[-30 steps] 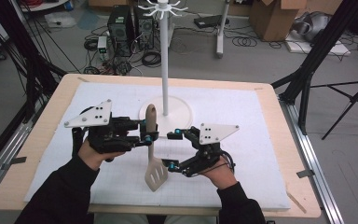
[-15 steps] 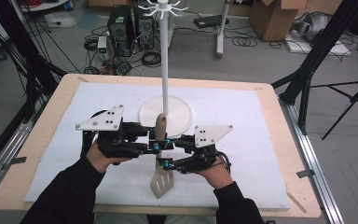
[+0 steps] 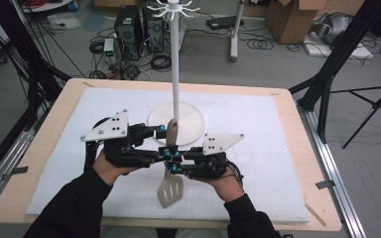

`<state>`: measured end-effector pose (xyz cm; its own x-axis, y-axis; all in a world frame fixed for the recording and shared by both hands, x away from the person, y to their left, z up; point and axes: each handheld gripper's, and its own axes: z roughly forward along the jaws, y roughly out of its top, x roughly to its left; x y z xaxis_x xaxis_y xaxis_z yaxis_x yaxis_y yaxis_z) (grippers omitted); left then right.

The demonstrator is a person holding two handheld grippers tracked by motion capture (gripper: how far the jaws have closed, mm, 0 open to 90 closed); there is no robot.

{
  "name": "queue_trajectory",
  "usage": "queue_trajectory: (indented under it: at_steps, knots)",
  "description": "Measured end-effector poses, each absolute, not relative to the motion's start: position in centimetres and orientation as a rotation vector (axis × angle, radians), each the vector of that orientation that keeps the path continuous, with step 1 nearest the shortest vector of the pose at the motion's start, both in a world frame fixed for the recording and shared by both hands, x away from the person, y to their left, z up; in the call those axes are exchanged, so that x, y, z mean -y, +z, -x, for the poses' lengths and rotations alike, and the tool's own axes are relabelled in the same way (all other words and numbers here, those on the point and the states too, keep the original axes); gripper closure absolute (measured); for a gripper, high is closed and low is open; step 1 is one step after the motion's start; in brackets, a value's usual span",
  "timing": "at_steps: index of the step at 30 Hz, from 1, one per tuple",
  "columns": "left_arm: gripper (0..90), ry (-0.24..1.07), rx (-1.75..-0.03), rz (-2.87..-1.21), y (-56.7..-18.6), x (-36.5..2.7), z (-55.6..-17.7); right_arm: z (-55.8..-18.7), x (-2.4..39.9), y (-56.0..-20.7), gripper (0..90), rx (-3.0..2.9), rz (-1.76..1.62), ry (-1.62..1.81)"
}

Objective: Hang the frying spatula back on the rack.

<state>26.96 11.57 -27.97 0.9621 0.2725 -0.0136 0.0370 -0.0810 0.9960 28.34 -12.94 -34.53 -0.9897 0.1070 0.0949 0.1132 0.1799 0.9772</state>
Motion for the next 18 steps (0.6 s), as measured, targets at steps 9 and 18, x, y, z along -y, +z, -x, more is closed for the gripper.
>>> queue_trajectory:
  at_steps: [9,18]
  knots:
    - [61.3,0.314,-0.3,-1.733,-28.3,-10.8,-26.9,-28.2,12.8,-34.2,78.0,2.439,0.37,-2.008]
    - [75.1,0.248,-0.295,-1.721,-28.5,-10.5,-27.3,-28.1,12.9,-34.1,74.8,2.482,0.416,-1.994]
